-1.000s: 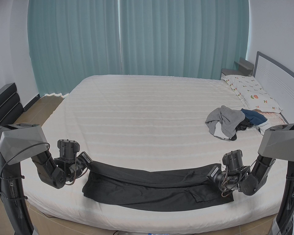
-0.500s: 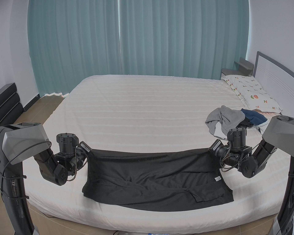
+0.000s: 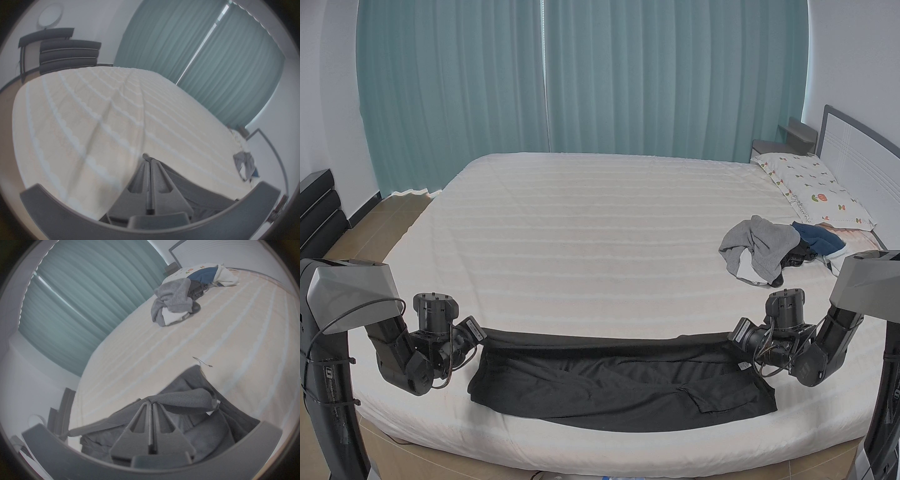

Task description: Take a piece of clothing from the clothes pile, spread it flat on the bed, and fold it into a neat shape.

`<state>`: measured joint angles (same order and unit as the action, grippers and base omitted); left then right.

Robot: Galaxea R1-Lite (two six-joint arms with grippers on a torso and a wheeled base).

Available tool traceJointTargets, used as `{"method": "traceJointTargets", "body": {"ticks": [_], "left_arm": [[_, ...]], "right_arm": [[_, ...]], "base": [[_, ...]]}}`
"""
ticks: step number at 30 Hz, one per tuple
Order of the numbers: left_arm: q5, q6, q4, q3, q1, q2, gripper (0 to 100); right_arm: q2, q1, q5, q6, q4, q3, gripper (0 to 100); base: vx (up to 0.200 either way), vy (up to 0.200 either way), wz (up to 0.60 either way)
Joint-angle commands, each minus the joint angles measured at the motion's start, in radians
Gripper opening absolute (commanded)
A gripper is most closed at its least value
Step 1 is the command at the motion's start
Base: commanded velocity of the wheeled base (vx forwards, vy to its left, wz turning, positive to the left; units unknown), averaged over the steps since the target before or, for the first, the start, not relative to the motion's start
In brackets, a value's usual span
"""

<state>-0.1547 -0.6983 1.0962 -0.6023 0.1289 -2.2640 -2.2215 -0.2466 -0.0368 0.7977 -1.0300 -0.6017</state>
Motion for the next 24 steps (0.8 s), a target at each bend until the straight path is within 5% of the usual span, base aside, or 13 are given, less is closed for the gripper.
{"method": "traceJointTargets", "body": {"ticks": [1, 5, 21, 22, 24], "left_arm": [[0.006, 0.088, 0.001, 0.085, -0.002, 0.001, 0], [0.006, 0.158, 0.001, 0.118, 0.003, -0.008, 0], [0.006, 0.16, -0.004, 0.142, 0.04, -0.037, 0], [0.006, 0.161, -0.009, 0.144, 0.04, -0.034, 100], [0.006, 0.161, -0.012, 0.144, 0.04, -0.032, 100]], "right_arm": [[-0.055, -0.008, 0.003, -0.048, -0.019, 0.066, 0], [-0.07, -0.01, 0.003, -0.061, -0.024, 0.077, 0], [-0.129, -0.014, 0.002, -0.127, -0.022, 0.097, 0], [-0.127, -0.014, 0.002, -0.129, -0.022, 0.097, 0], [-0.127, -0.014, 0.002, -0.13, -0.022, 0.095, 0]], "base": [[0.0, 0.0, 0.0], [0.0, 0.0, 0.0], [0.0, 0.0, 0.0], [0.0, 0.0, 0.0], [0.0, 0.0, 0.0]]}}
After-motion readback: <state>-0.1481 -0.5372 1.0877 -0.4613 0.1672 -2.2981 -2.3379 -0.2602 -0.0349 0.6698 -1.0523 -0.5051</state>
